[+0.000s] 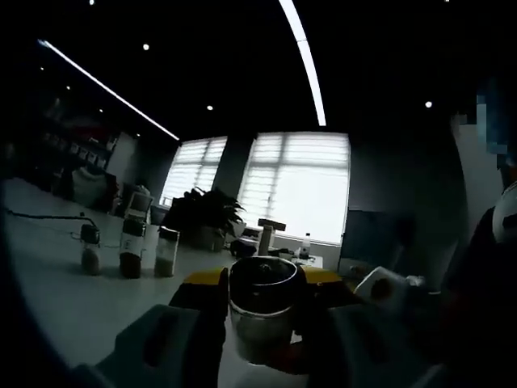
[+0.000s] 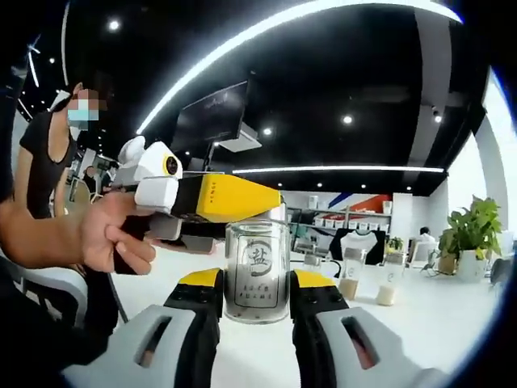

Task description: Rotate the seasoning bottle until the label or dispensing opening points toward the visible target arrow and the bottle remains upright within the marked orientation range

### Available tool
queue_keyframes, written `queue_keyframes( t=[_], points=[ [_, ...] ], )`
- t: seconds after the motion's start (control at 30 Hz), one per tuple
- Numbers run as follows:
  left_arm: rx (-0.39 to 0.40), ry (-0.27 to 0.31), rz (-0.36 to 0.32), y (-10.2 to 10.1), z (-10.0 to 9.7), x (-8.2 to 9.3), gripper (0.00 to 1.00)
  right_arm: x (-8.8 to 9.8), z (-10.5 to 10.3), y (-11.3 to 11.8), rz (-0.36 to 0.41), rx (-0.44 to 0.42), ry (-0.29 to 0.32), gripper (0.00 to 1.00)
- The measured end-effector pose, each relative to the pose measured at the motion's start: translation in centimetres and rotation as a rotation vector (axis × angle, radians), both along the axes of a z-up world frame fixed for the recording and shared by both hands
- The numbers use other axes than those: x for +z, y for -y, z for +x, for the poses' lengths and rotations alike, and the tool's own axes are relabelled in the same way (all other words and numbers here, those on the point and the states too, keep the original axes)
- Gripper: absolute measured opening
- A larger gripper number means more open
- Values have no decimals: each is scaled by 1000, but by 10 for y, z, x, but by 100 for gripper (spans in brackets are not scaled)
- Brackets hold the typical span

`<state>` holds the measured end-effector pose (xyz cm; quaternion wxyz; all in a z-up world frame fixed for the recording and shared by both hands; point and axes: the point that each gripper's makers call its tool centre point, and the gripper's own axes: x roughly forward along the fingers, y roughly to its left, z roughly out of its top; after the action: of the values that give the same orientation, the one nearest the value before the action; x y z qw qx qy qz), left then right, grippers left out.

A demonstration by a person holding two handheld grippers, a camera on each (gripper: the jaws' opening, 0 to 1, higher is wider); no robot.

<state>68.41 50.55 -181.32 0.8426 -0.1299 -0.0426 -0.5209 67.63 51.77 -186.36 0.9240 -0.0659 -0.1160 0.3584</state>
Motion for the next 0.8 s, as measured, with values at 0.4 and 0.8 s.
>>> queue_keyframes(
  t=[0.4,0.8],
  points=[
    [-158,28,83,4,-9,-9,34,-10,-7,-8,33,233,-135,31],
    [-328,73,195,16,-30,-19,34,-23,-19,-15,-10,322,-208,33]
  ],
)
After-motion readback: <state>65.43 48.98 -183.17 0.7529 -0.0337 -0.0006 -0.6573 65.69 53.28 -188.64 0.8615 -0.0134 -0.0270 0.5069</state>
